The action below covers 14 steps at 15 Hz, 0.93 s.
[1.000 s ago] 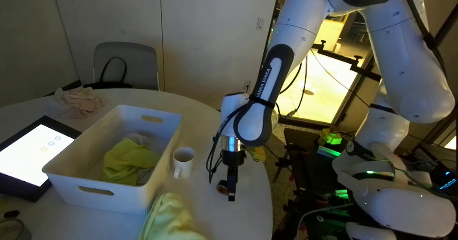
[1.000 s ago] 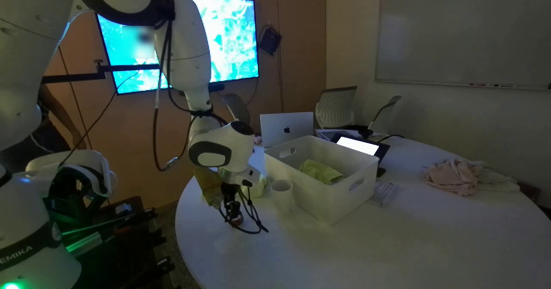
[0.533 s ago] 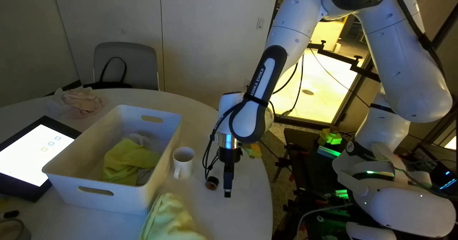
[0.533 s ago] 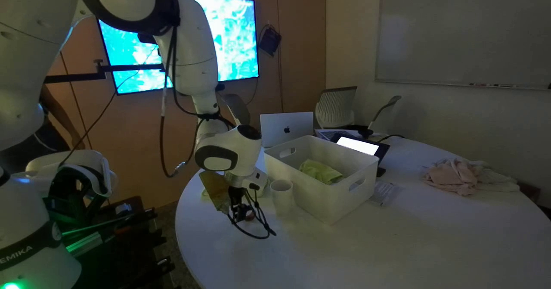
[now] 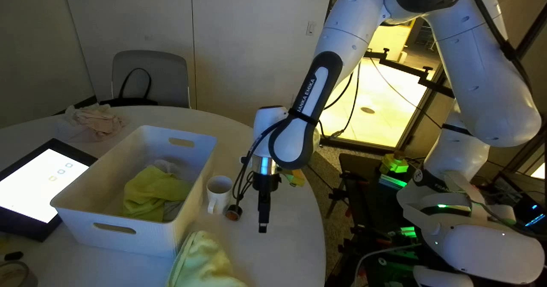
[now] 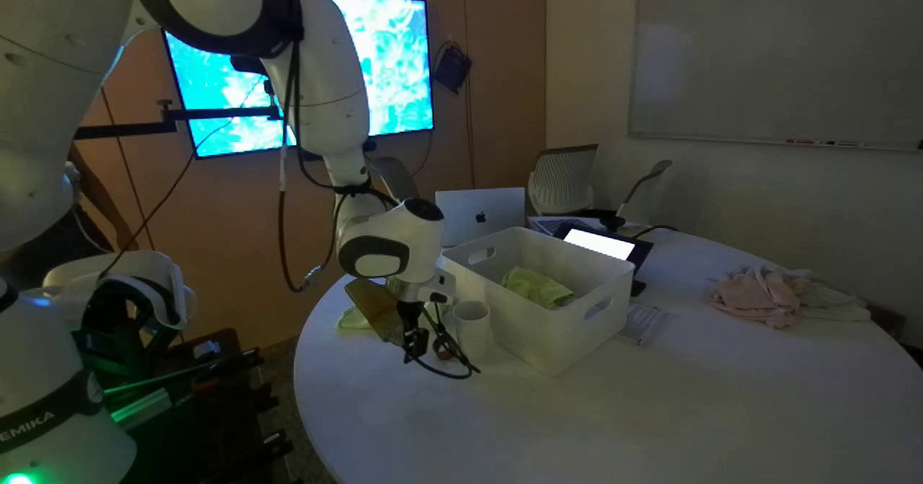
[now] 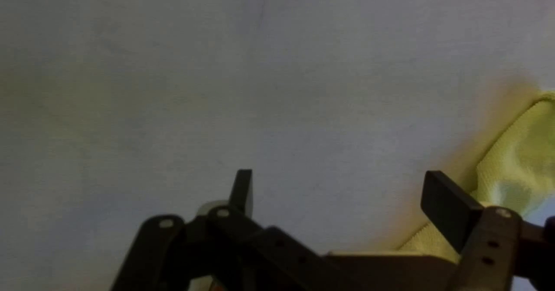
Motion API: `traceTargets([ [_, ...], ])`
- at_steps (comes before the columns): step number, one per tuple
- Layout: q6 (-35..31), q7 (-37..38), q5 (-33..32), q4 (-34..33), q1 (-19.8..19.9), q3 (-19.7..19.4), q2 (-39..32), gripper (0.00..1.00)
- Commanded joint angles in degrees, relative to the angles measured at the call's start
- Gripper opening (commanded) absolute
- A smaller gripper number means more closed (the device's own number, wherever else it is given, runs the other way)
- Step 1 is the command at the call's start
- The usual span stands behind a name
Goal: Put the towels in the basket and the smaller objects into the white mug
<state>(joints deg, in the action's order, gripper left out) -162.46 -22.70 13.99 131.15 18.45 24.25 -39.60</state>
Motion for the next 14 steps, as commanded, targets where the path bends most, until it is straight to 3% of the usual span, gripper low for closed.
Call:
traceTargets([
  [1,-0.8,0.8,-1.9,-3.2,-2.5,-1.5,-0.7,1.00],
  [14,-3.0,1.0,-2.3,-10.0,-3.2,-2.9,-4.4,1.00],
])
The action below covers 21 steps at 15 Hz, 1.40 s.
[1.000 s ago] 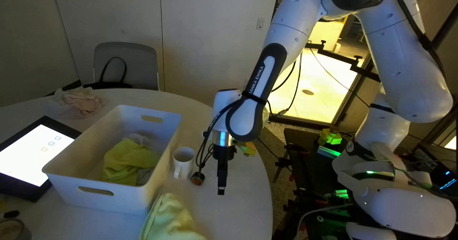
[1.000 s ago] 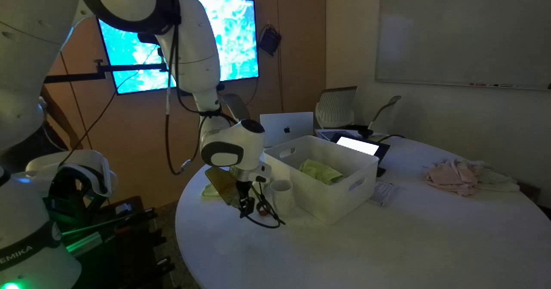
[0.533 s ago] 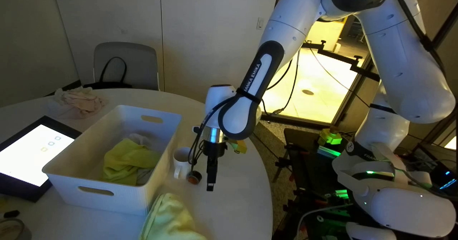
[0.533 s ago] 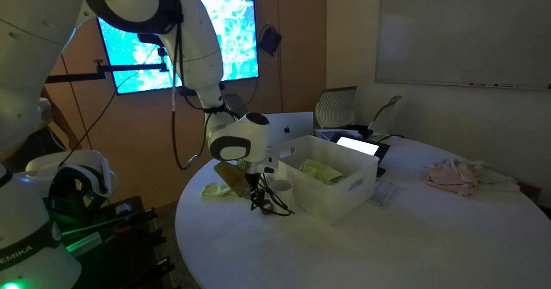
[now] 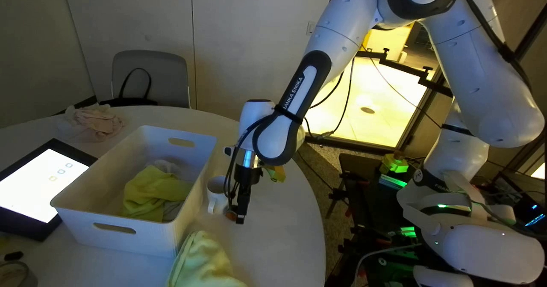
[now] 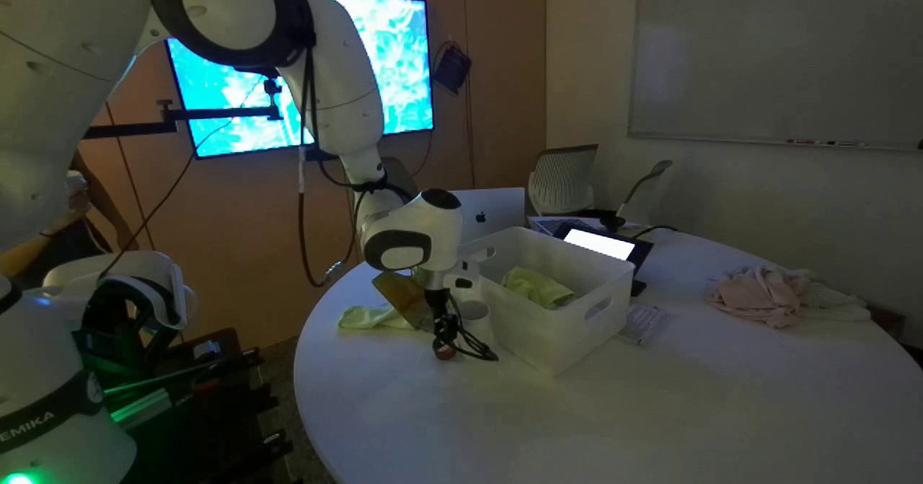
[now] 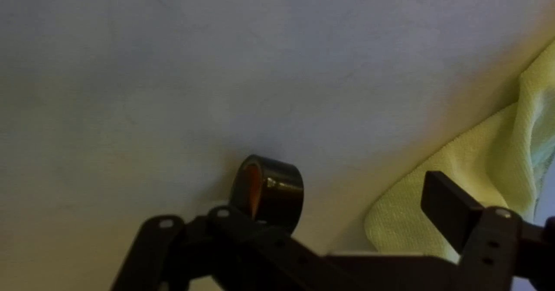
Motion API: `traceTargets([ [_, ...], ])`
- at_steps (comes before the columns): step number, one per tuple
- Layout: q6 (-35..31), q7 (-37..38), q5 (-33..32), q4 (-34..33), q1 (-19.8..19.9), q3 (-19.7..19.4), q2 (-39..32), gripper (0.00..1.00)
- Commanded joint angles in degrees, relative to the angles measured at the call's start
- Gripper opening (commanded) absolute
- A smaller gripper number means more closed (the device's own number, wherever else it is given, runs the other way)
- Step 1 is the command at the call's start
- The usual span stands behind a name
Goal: Put the towels in the basket and the smaller objects into the white mug
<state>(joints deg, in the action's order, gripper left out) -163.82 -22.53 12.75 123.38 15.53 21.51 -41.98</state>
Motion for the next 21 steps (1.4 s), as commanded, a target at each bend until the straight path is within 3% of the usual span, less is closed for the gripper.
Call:
traceTargets([
  [1,-1.7,0.8,-1.1,-2.6,-0.2,-0.2,-2.4,1.00],
  [13,-1.3,0.4,-1.6,-6.2,0.8,0.9,-6.3,1.00],
  [14,-1.5,0.6,-1.6,-6.2,0.6,0.8,-6.4,0.95],
  [16,-1.5,0.8,-1.6,-6.2,0.5,1.0,-6.5,0.71],
  [17,-1.6,1.0,-1.6,-6.2,0.3,1.0,-6.6,0.70],
  [21,-2.0,0.9,-1.3,-6.1,0.6,1.3,-6.8,0.38],
])
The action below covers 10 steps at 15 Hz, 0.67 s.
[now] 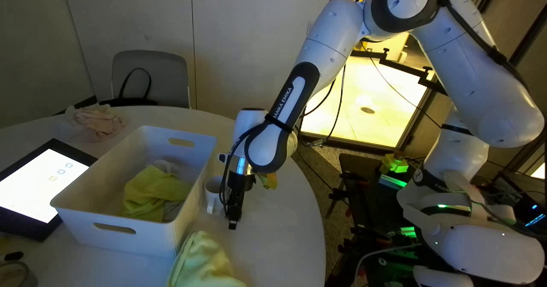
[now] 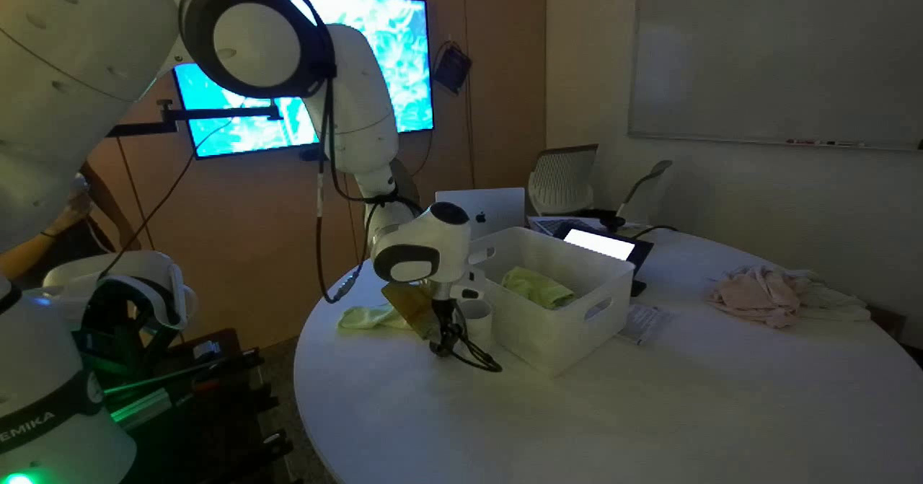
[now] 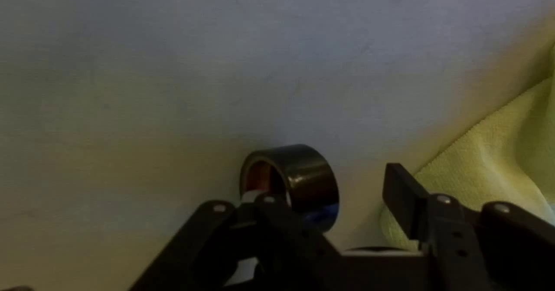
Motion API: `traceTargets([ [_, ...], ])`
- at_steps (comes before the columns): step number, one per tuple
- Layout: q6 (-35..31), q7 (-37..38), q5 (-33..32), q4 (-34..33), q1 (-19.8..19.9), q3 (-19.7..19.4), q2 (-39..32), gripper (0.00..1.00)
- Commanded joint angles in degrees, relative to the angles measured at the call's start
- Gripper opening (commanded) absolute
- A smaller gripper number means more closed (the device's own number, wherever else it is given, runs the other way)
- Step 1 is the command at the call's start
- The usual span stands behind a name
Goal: Put the towels in the basket and the smaller objects into the white mug
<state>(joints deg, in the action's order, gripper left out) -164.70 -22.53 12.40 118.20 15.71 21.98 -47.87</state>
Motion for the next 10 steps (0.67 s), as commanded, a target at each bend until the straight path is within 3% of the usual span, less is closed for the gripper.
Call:
traceTargets([
  [1,-1.2,0.9,-0.9,-0.7,0.5,0.9,-0.8,0.31],
  [5,-2.0,1.1,-0.7,1.0,0.8,1.2,0.6,0.02],
  [10,-2.7,1.4,-0.9,2.8,1.3,1.8,2.2,0.02],
])
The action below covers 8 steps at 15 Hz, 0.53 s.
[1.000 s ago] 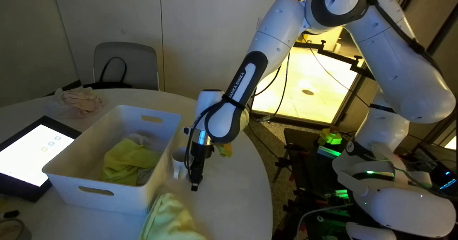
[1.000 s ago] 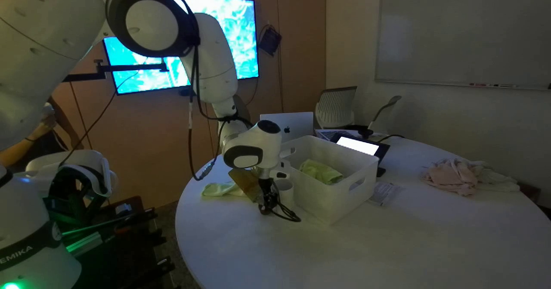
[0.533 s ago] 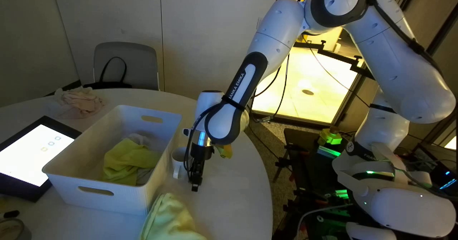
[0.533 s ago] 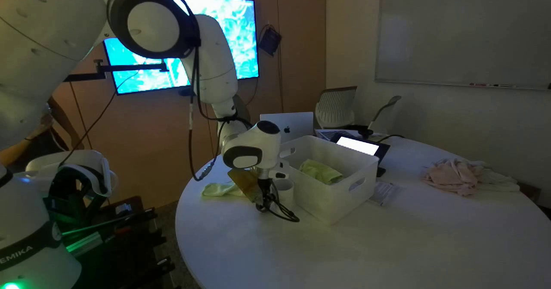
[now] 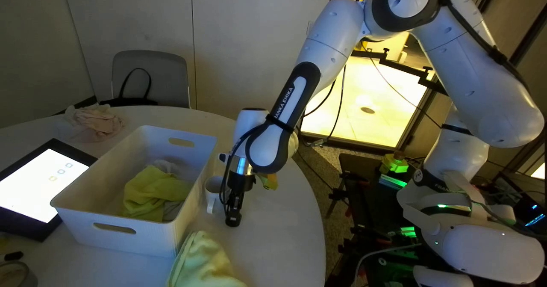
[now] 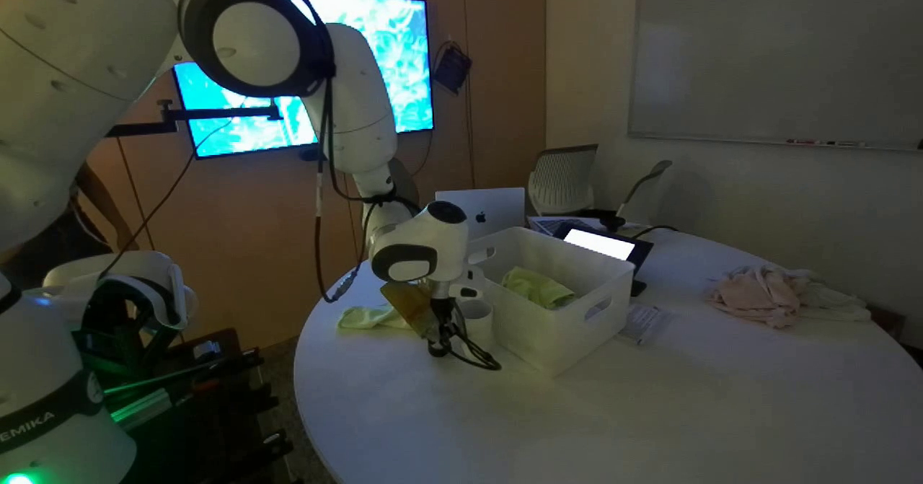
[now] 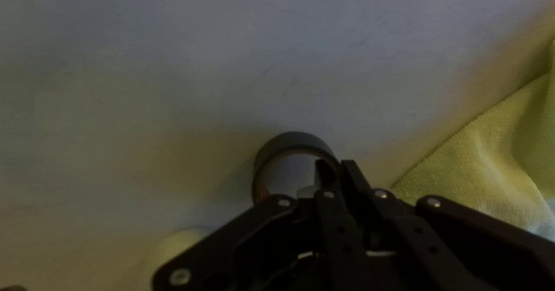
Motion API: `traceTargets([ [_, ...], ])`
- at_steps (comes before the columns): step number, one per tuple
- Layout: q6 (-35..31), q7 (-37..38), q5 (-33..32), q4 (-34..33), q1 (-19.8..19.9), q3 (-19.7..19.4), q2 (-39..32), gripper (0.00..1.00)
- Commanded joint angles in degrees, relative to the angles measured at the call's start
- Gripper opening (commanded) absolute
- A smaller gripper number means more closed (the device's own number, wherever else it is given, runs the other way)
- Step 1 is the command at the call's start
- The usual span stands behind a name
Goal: Put the towels in the basket and the smaller objects into the white mug
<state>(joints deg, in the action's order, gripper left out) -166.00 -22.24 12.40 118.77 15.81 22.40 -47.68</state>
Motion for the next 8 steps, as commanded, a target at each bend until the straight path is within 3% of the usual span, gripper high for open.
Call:
traceTargets([
  [1,-1.5,1.1,-0.8,2.7,1.4,1.6,2.6,0.02],
  [8,-3.8,1.7,0.0,8.2,3.4,3.9,8.7,0.02],
])
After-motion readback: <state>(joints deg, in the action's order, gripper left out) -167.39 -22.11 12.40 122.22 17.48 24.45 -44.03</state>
